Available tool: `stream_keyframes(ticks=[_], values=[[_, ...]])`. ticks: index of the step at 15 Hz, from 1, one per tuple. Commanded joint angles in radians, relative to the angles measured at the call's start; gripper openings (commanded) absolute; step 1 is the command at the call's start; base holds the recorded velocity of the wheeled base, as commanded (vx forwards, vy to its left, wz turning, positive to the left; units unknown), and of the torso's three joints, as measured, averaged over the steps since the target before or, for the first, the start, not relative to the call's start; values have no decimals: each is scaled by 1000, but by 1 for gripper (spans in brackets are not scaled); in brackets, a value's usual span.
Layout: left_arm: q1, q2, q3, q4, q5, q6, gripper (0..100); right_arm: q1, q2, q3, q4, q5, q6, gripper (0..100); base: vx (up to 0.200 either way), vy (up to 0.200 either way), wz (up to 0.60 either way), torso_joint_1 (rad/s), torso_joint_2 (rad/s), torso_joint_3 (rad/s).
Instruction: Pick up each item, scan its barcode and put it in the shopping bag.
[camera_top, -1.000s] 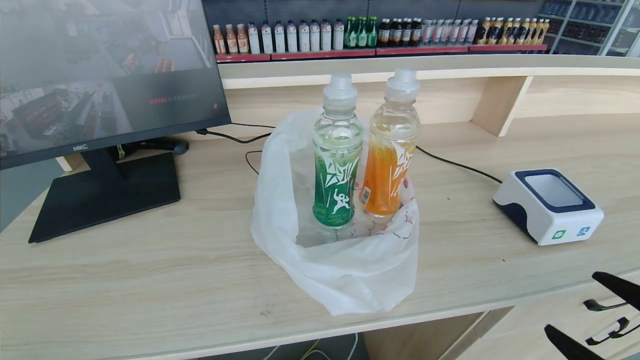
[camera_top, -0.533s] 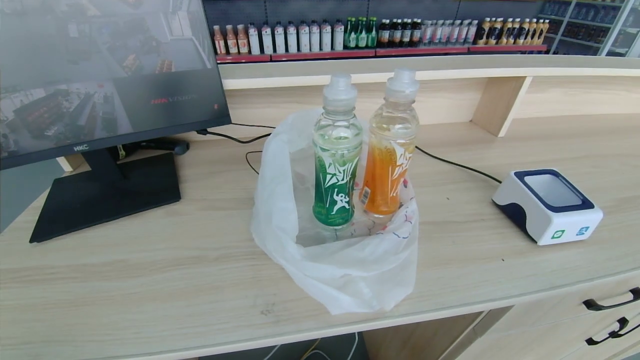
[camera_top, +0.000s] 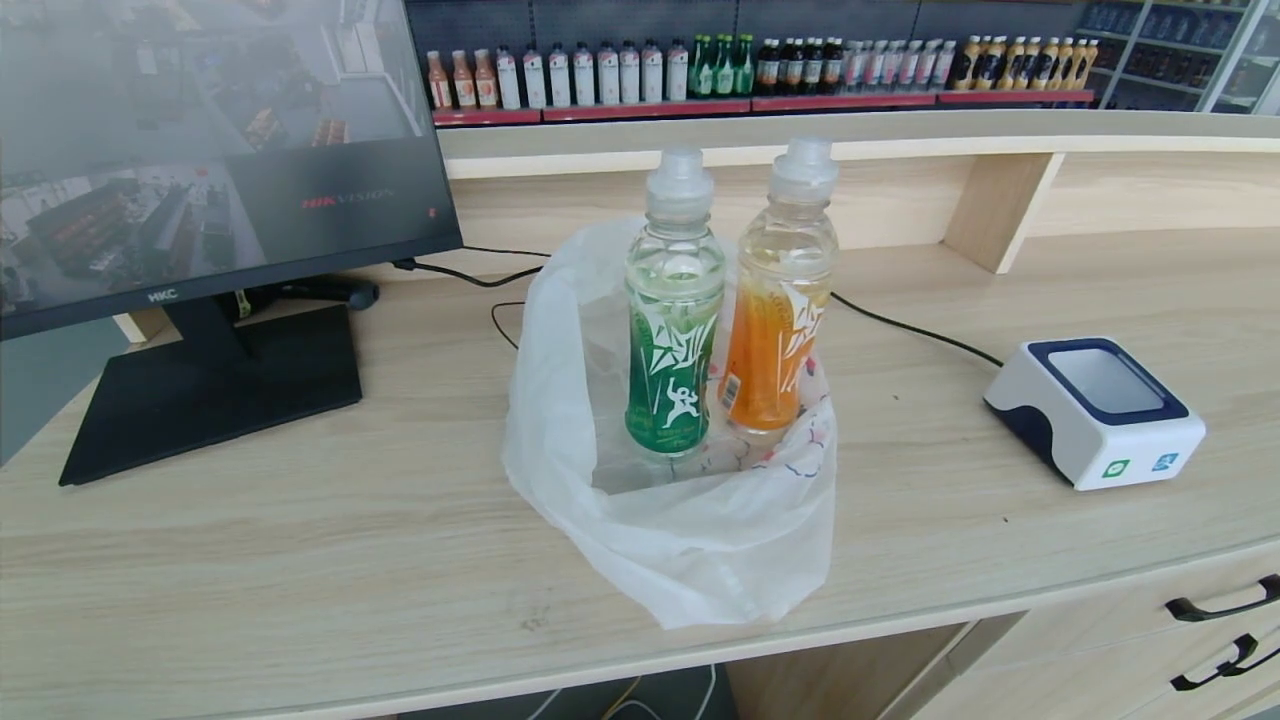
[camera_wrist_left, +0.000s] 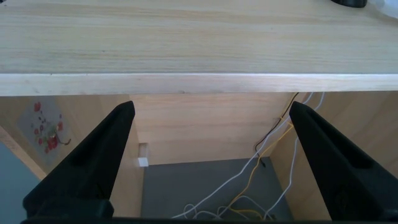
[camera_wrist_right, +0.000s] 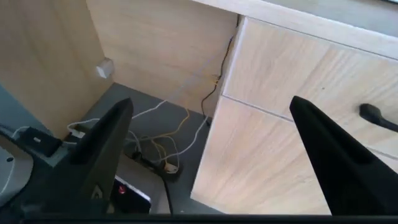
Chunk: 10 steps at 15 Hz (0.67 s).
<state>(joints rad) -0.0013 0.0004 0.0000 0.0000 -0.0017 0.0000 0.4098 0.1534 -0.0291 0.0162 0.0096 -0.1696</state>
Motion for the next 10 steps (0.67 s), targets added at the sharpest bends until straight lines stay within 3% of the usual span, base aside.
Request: stream_keyframes(ticks=[1, 2, 5, 10], values=[[0, 0, 0, 0, 0, 0, 100, -243, -2, 0, -4, 4, 38, 100, 0, 0, 0, 0, 0, 0], [0, 0, 0, 0, 0, 0, 100, -304, -51, 0, -5, 4, 44, 100, 0, 0, 0, 0, 0, 0], [0, 0, 0, 0, 0, 0, 100, -322, -58, 6, -22, -88, 93, 100, 0, 0, 0, 0, 0, 0], [0, 0, 0, 0, 0, 0, 100, -407, -123, 5, -13, -95, 114, 100, 0, 0, 0, 0, 0, 0]])
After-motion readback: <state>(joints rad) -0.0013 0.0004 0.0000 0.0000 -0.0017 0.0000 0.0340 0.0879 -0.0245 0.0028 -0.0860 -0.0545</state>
